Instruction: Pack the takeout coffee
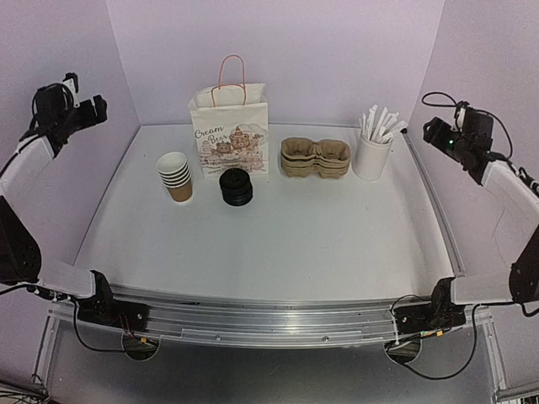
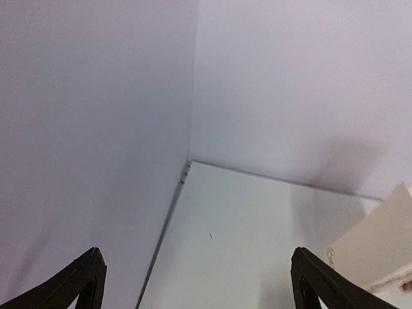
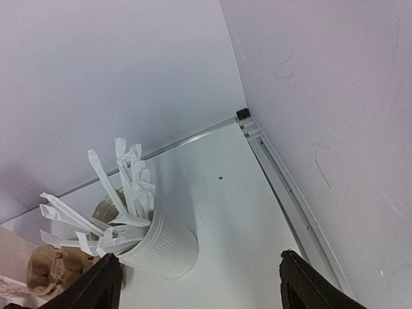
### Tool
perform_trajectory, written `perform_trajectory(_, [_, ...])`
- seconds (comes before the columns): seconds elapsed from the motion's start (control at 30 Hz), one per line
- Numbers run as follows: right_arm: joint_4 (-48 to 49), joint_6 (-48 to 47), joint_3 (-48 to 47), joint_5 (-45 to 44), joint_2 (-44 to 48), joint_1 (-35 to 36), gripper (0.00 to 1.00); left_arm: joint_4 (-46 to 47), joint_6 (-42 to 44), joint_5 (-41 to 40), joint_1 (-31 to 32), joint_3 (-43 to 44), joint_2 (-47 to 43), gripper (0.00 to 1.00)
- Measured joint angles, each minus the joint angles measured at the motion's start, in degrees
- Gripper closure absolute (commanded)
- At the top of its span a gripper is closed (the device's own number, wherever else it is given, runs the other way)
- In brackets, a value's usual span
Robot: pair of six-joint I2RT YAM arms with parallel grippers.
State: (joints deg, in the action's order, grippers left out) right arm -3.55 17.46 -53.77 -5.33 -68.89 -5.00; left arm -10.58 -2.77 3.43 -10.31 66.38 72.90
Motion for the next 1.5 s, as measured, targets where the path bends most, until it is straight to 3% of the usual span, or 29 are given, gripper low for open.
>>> perform_trajectory(0.13, [-15.68, 4.62, -12.58, -1.23, -1.13, 1.02, 0.26, -18.2, 7.0, 9.5, 3.89, 14.82, 4.52, 0.02])
perform_trajectory(0.2, [-22.9, 6.73, -18.17, -2.57, -2.02, 2.73, 0.27, -26.89, 10.98, 11.7, 7.87, 19.39, 7.1, 0.1])
perform_trajectory(0.33, [-35.31, 10.0, -25.42, -6.29, -4.41, 10.82, 0.27, -44.94, 17.36, 10.38, 17.6, 29.9, 17.06, 0.26])
perform_trajectory(0.53, [-44.54, 13.92, -29.2, -8.46, -8.33, 20.31, 0.28, -58.23, 20.81, 6.81, 23.47, 39.27, 29.82, 0.28])
perform_trajectory(0.83, [-47.71, 16.75, -30.0, -8.8, -12.25, 23.74, 0.28, -61.45, 22.5, 0.32, 26.29, 42.81, 36.55, 0.51])
perform_trajectory(1.5, [-47.49, 17.28, -30.02, -7.99, -12.82, 24.44, 0.28, -59.4, 20.93, -1.37, 26.23, 46.17, 43.77, 0.69])
